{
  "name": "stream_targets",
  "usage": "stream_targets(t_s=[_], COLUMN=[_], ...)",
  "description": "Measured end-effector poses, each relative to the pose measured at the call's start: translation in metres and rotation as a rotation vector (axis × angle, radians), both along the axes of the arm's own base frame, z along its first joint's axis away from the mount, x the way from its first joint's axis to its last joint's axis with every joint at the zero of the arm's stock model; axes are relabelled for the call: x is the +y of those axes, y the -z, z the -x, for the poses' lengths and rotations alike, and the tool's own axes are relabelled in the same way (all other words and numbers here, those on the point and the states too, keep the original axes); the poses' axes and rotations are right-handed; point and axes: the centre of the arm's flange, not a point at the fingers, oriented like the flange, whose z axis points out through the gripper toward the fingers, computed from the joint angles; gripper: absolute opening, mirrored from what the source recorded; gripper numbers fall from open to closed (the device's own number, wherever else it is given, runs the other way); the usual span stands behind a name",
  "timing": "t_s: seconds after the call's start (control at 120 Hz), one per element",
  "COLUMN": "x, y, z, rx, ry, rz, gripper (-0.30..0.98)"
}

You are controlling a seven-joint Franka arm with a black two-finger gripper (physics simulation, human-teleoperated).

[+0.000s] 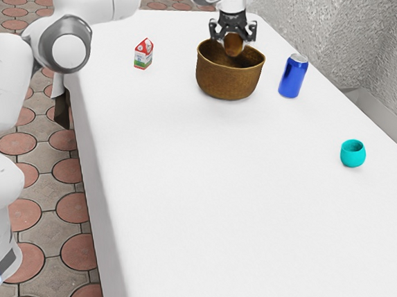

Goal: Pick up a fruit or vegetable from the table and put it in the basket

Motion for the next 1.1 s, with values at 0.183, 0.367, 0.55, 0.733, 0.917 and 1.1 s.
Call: stream_targets(t_s=[0.183, 0.367, 0.55, 0.733, 0.917, 1.1], x=[0.008, 0.031, 0.045, 0.058, 0.062, 0.052], y=[0.0, -0.002, 0.033, 0.042, 0.04, 0.037], z=[-0.005, -0.002, -0.021, -0.026, -0.026, -0.031], rx=[-0.047, -0.093, -0.14, -0.183, -0.21, -0.224], ry=[0.003, -0.016, -0.001, -0.007, -0.007, 0.01], rz=[-0.019, -0.059, -0.053, -0.076, -0.089, -0.092], gripper=[0.27, 0.27, 0.28, 0.27, 0.28, 0.28])
